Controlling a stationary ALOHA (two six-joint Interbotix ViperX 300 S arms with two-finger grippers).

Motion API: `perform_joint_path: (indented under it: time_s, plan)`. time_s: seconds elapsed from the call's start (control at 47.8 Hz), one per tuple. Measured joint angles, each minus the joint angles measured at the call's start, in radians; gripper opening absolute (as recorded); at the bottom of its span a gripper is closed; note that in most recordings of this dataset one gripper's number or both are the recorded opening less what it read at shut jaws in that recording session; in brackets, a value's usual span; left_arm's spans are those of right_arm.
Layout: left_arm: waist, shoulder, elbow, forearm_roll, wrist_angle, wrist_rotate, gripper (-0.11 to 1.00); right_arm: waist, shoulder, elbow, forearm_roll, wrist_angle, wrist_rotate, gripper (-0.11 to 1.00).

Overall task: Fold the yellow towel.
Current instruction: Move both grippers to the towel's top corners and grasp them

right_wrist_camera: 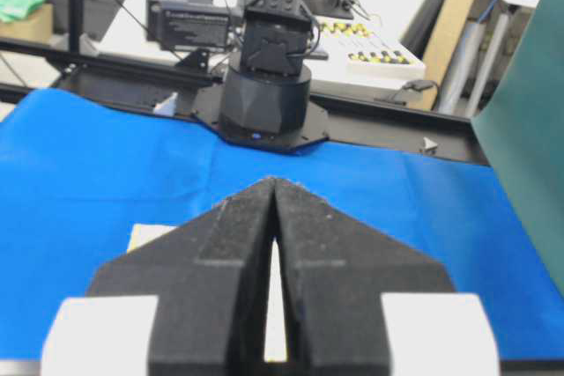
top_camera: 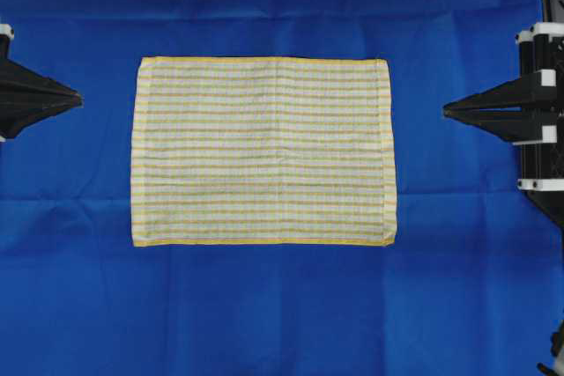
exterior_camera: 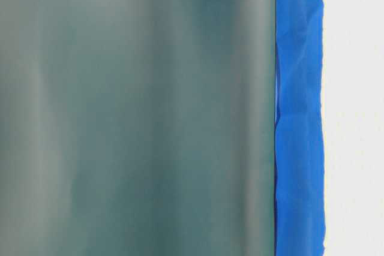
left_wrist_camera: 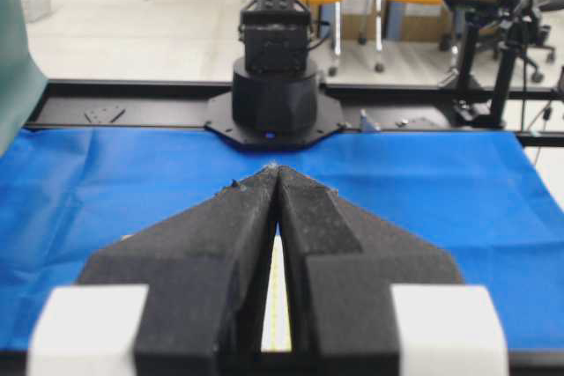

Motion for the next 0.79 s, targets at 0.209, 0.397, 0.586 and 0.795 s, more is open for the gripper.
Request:
perform_joint_path:
  time_s: [0.209, 0.397, 0.586, 0.795]
  plan:
    - [0.071, 0.025, -0.002, -0.034, 0.075, 0.017, 0.00, -0.035, 0.054, -0.012, 0.002, 0.077, 0.012, 0.00]
    - [0.140, 0.107, 0.000, -0.034, 0.087, 0.048, 0.00, -0.140, 0.126, -0.026, 0.035, 0.143, 0.012, 0.00]
    - [0.229, 0.262, 0.000, -0.035, 0.084, 0.048, 0.01, -0.247, 0.229, -0.026, 0.075, 0.150, 0.012, 0.00]
    - [0.295, 0.403, -0.002, -0.038, 0.043, 0.048, 0.47, -0.324, 0.383, -0.044, 0.101, 0.152, 0.012, 0.45]
